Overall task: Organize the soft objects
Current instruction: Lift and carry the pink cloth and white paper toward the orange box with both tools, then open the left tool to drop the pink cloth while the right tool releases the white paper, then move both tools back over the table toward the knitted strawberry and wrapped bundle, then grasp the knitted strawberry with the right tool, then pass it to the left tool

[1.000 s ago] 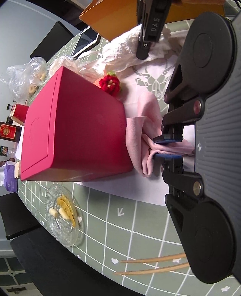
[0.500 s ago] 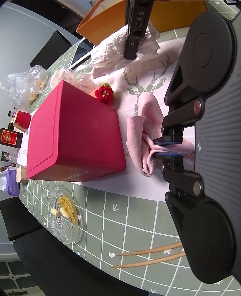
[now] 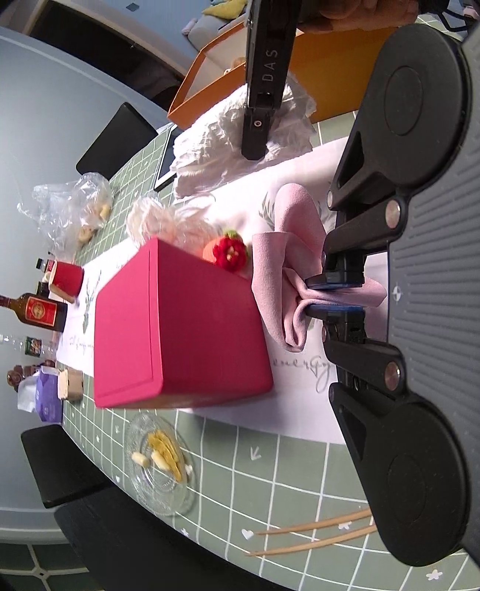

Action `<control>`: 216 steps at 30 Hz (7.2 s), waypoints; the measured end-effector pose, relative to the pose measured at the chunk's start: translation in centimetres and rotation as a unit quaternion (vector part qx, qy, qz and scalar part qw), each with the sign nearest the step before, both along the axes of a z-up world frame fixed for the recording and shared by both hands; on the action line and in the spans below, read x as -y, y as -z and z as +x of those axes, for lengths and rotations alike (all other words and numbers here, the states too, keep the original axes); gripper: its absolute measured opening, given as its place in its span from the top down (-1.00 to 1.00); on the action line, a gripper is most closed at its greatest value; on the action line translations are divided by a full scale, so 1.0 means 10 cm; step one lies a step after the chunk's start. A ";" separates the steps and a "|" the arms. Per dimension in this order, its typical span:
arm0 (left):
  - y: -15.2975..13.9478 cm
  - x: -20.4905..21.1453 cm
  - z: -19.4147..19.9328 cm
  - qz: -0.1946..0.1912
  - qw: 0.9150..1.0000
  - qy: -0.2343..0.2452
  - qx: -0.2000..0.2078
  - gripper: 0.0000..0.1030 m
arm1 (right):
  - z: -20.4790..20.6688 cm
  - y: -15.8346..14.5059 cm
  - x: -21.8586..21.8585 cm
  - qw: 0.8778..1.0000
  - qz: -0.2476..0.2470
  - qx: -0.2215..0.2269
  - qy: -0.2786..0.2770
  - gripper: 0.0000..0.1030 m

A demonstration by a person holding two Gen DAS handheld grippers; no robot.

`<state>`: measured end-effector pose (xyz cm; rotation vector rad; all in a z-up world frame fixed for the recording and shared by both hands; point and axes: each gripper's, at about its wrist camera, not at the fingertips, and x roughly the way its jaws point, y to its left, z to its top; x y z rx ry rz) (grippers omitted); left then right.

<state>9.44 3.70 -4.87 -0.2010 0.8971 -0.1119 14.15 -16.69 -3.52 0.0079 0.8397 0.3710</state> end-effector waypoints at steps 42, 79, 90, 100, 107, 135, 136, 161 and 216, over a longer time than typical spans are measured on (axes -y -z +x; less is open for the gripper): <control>-0.80 2.39 -0.03 0.017 0.962 0.239 0.129 0.83 | -0.60 -0.76 2.14 0.987 0.041 0.104 0.118 0.60; -0.41 2.99 1.17 0.146 0.959 0.237 0.053 0.82 | 0.33 0.00 2.46 0.989 0.006 -0.046 0.142 0.56; -0.18 3.01 1.33 0.181 0.957 0.228 0.013 0.80 | 0.53 0.18 2.31 0.989 -0.027 -0.074 0.124 0.55; -0.11 3.07 1.32 0.179 0.955 0.238 -0.009 0.67 | 0.59 0.35 2.22 0.988 -0.053 -0.099 0.109 0.54; -0.24 3.05 1.25 0.169 0.956 0.240 0.003 0.11 | 0.56 0.33 2.18 0.988 -0.064 -0.088 0.107 0.36; -1.17 1.80 0.67 0.151 0.973 0.152 0.084 -0.14 | -0.02 -0.45 1.90 0.989 -0.057 0.051 0.129 -0.10; -1.18 1.73 0.65 0.153 0.973 0.148 0.085 -0.15 | -0.02 -0.47 1.86 0.989 -0.057 0.054 0.126 -0.10; -0.43 -0.01 0.20 0.108 0.993 0.042 0.026 -0.19 | 0.01 -0.31 0.06 0.997 -0.044 0.054 -0.015 -0.10; 0.20 -0.13 0.15 0.119 0.990 0.069 -0.039 -0.33 | 0.27 0.24 -0.39 0.994 0.099 -0.045 0.014 0.34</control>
